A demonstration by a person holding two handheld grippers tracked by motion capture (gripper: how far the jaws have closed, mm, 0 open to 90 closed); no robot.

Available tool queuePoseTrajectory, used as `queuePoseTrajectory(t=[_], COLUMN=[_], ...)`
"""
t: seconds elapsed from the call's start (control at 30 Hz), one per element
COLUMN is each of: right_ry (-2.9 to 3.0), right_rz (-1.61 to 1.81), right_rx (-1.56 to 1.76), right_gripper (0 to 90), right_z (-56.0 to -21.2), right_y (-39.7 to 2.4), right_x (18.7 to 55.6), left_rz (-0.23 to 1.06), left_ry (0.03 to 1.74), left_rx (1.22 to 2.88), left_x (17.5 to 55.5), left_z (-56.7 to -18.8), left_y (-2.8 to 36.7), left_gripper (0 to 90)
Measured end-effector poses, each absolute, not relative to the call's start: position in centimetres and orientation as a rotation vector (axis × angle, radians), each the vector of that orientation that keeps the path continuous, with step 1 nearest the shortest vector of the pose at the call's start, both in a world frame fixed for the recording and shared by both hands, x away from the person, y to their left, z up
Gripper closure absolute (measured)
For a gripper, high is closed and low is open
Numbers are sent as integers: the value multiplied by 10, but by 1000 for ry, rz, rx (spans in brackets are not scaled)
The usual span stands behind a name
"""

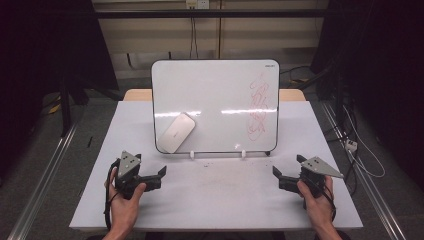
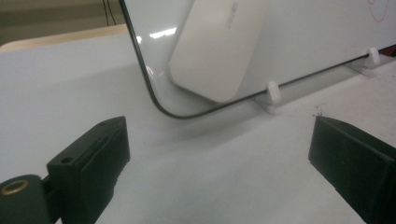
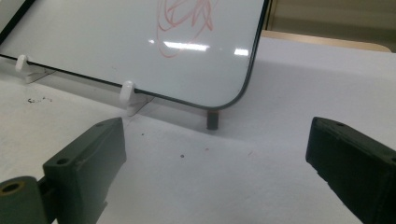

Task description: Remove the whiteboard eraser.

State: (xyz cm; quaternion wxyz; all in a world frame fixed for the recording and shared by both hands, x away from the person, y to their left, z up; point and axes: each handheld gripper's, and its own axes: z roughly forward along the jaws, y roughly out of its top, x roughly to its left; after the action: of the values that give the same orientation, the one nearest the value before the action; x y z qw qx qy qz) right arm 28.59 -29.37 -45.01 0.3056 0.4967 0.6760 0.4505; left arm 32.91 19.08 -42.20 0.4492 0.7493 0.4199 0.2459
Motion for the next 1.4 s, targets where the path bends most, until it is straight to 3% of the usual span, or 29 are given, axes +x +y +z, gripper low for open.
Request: queuePoseTrajectory(t=[0.23,0.87,1.13,1.4], right_ry=[1792,1798,1798,1805], right_rz=[1193,1186,1188,1186], right_rx=[1310,1309,1308,1307], right_gripper=[47,46,47,46], right_z=[-450,-450,-451,-450], right_y=[-295,-295,-295,-294], right_x=[284,283,285,284], left_rz=[621,503,520,644], left_ry=[998,978,922,885], left_rx=[1856,1880,1924,1995], left_x=[333,363,375,388], left_z=[-416,-397,-382,-377], left_y=[182,167,152,139], left_gripper=[58,49,54,60])
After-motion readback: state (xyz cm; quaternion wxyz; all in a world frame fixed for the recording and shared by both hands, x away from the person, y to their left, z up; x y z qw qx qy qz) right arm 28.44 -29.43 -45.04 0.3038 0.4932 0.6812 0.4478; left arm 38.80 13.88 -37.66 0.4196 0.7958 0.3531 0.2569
